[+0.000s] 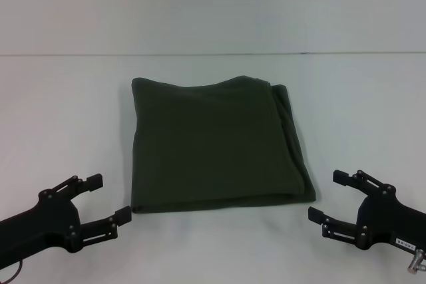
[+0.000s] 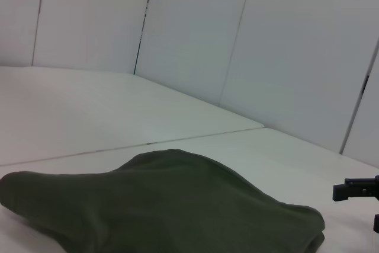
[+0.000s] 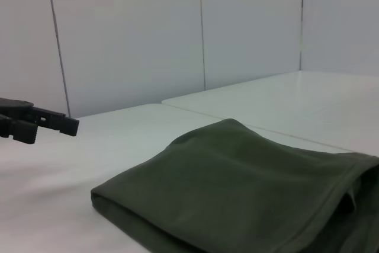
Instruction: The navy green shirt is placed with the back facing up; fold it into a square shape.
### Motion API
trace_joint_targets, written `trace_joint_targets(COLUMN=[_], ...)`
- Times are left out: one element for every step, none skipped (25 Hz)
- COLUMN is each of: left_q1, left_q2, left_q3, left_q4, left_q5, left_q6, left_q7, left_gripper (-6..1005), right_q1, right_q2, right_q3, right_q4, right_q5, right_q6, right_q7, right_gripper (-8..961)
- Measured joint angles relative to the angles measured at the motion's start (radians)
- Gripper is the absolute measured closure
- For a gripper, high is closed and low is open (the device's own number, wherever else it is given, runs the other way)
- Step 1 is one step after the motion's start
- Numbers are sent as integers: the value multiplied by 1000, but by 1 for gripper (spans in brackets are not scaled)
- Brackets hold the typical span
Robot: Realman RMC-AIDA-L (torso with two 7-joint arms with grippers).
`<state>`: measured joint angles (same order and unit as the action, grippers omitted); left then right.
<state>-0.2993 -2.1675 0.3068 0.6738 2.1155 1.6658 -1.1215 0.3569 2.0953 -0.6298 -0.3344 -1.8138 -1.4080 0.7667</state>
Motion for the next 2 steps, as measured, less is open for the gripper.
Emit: trace_joint_targets(left_q1=[-1,-1], left_q2=[0,0], left_q3=[0,0], left_q4=[0,0], left_q5=[0,0], left_q6=[-2,-4], left_q7=[0,0], left_gripper=[47,47], right_q1=[0,1], right_q2=[0,0], right_q3=[0,0], right_q4=[0,0], right_q5=[0,0], right_q6=[0,0], right_q7=[0,1], right_gripper=[7,7])
